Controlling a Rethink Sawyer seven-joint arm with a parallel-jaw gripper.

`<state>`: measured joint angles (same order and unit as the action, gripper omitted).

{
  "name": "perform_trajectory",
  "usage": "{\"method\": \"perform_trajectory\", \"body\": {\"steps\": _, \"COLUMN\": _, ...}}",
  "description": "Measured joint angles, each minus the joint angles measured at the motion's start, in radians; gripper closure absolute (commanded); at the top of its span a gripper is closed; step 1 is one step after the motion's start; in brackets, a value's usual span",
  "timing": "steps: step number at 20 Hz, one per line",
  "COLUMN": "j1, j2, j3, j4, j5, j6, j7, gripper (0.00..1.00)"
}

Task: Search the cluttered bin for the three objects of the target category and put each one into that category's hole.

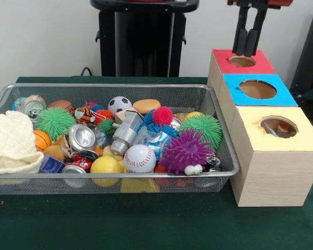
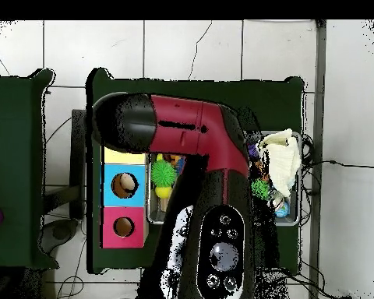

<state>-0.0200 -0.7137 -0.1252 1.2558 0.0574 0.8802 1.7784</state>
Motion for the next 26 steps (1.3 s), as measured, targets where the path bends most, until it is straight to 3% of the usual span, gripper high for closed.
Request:
{"method": "perform_trajectory", "body": {"steps": 6, "j1": -0.036, "j2": 0.071, "j3": 0.035, "j4": -0.102, "j5": -0.029, "j6": 0.072, "j7": 0.000, "gripper": 1.00}}
{"method": "perform_trajectory", "body": {"steps": 15, "j1": -0.075, "j2": 0.235, "j3": 0.104, "j4": -0.344, "j5": -0.071, "j6": 0.311, "j7": 0.000, "gripper": 1.00}}
{"method": "perform_trajectory", "body": {"steps": 21, "j1": -0.089, "j2": 0.273, "j3": 0.131, "j4": -0.393, "j5": -0.081, "j6": 0.339, "j7": 0.000, "gripper": 1.00}}
{"method": "perform_trajectory", "body": {"steps": 26, "j1": -0.134, "j2": 0.249, "j3": 0.172, "j4": -0.392, "j5": -0.081, "j6": 0.364, "j7": -0.010, "gripper": 1.00}}
